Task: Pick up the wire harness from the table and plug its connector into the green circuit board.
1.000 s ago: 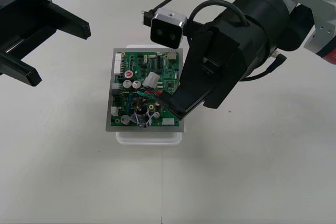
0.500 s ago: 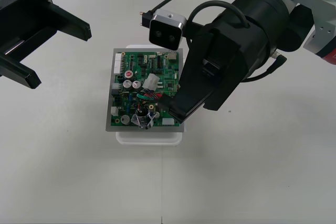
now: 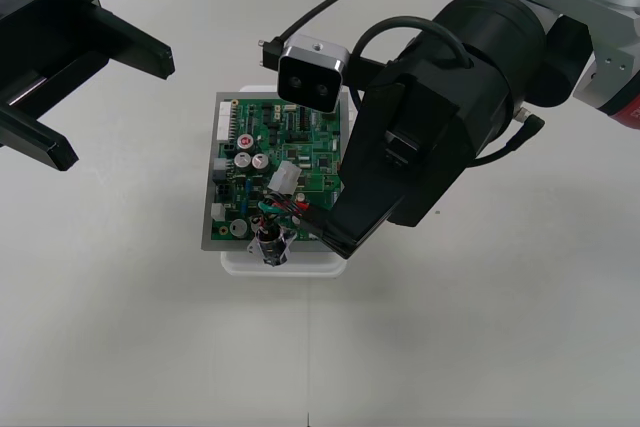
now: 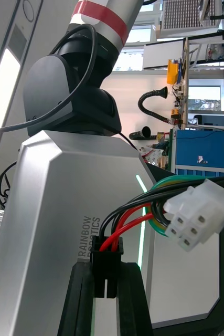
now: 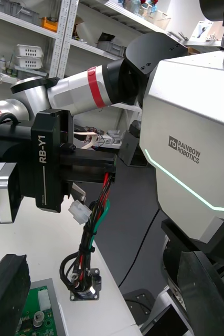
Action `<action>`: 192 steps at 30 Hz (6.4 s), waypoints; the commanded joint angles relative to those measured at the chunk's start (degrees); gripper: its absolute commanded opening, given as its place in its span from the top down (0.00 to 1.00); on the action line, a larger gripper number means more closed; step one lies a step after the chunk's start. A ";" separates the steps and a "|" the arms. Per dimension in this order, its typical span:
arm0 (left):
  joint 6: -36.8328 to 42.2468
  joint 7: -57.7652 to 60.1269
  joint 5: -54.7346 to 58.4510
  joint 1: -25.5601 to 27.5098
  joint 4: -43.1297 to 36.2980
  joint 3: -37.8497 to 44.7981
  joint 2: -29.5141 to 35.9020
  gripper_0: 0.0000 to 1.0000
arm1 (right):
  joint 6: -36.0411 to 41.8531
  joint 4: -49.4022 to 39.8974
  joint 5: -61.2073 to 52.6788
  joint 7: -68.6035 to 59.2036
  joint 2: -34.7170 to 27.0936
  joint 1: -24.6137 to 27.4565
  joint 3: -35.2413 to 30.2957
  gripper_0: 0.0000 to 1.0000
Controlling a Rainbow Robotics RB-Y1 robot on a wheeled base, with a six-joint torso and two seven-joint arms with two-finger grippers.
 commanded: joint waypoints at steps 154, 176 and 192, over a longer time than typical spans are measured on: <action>7.57 17.51 -12.06 -6.42 -13.40 -3.24 -16.81 0.18 | 0.04 -1.91 -1.91 -0.74 2.15 -3.35 0.51 1.00; 8.89 17.51 -11.97 -6.33 -14.10 -5.17 -17.69 0.18 | 0.04 -1.91 -1.91 -0.74 2.24 -3.35 0.51 1.00; 8.89 17.25 -11.97 -6.33 -14.01 -5.17 -17.69 1.00 | 0.04 -1.91 -1.91 -0.65 2.33 -3.35 0.51 1.00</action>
